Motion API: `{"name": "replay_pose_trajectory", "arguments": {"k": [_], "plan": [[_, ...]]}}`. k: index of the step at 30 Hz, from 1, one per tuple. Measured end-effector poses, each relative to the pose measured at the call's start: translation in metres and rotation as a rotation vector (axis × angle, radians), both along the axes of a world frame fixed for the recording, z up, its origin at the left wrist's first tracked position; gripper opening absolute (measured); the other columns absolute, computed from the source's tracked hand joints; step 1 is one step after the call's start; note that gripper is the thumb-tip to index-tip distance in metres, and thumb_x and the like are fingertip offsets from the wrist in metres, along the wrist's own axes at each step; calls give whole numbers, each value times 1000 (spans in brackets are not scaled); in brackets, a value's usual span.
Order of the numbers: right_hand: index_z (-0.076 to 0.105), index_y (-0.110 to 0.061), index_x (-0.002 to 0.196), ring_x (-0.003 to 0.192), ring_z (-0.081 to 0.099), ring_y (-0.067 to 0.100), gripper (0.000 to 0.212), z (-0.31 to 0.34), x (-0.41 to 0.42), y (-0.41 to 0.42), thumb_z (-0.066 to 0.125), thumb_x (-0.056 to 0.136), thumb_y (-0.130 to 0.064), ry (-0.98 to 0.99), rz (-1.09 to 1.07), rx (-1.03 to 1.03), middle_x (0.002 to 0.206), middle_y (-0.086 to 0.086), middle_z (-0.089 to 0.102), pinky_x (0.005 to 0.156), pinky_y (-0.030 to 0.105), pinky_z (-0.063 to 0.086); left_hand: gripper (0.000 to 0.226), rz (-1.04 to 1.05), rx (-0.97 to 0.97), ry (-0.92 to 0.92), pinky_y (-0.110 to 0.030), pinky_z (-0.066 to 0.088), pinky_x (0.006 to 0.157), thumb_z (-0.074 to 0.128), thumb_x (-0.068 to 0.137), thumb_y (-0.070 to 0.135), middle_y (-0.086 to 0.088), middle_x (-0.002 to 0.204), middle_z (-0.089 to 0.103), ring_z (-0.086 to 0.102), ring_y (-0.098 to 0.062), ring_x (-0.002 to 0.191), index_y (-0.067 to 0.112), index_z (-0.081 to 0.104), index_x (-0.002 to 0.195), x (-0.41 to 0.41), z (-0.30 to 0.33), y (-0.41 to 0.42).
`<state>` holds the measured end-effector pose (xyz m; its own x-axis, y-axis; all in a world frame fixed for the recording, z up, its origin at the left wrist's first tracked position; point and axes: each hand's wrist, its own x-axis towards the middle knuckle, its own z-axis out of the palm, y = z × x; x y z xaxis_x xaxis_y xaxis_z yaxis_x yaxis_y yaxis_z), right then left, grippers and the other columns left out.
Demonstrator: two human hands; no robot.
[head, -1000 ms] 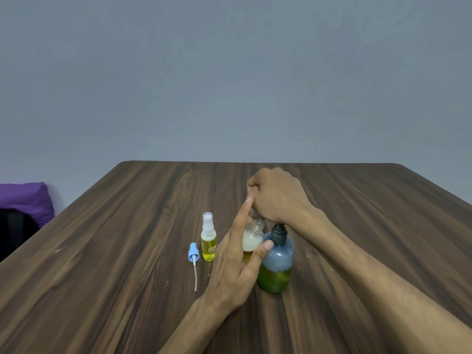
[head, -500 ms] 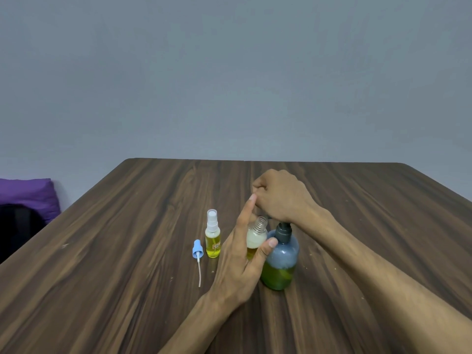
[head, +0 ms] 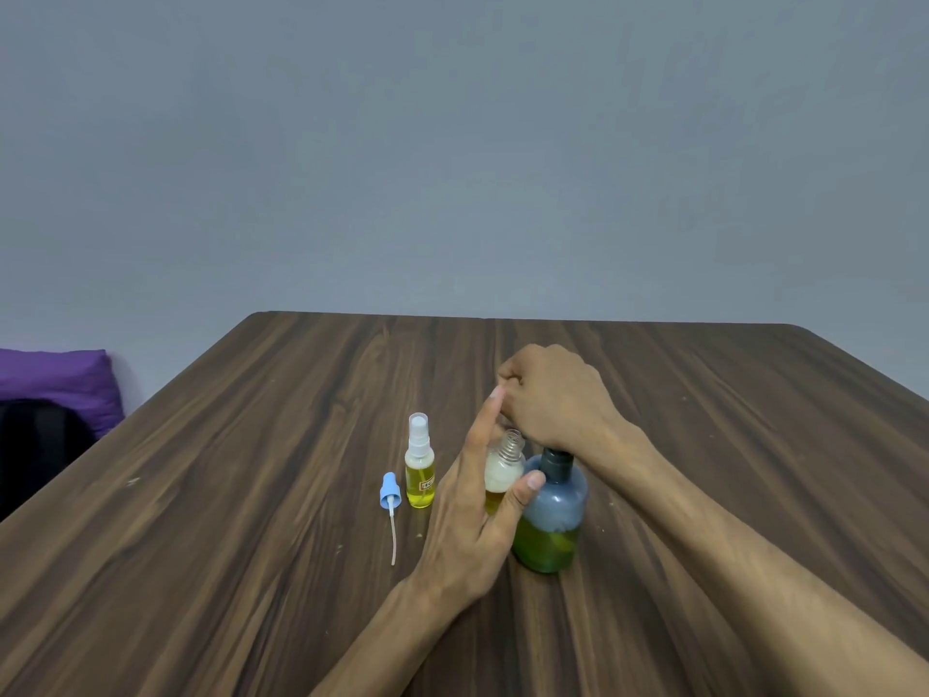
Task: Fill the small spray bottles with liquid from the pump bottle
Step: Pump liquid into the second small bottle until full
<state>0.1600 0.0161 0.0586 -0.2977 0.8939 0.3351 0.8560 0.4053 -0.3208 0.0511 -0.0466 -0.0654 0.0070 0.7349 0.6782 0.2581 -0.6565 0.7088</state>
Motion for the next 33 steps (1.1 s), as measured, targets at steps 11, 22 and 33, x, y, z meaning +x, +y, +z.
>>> {"name": "replay_pose_trajectory", "arguments": {"k": [11,22,33], "plan": [[47,-15,56,54,45,18,25,7,0,1,50,81,-16,0,6,43,55,-1,53,55,31,35,80,37,0,14,-12,40,111,67,104,23,40,147,52,54,7,136,48,22,165,-1,1,0],[44,-15,55,53,43,17,26,4,0,2,49,80,-16,32,20,62,52,-3,50,57,32,37,85,19,21,19,-16,37,117,65,103,17,34,160,43,46,2,148,51,18,165,-2,1,0],[50,-16,57,59,55,18,28,2,-2,2,52,84,-18,-45,34,11,59,0,61,57,30,36,83,-21,0,-9,-27,35,124,64,104,18,15,171,37,39,-10,156,54,19,164,-2,2,0]]}}
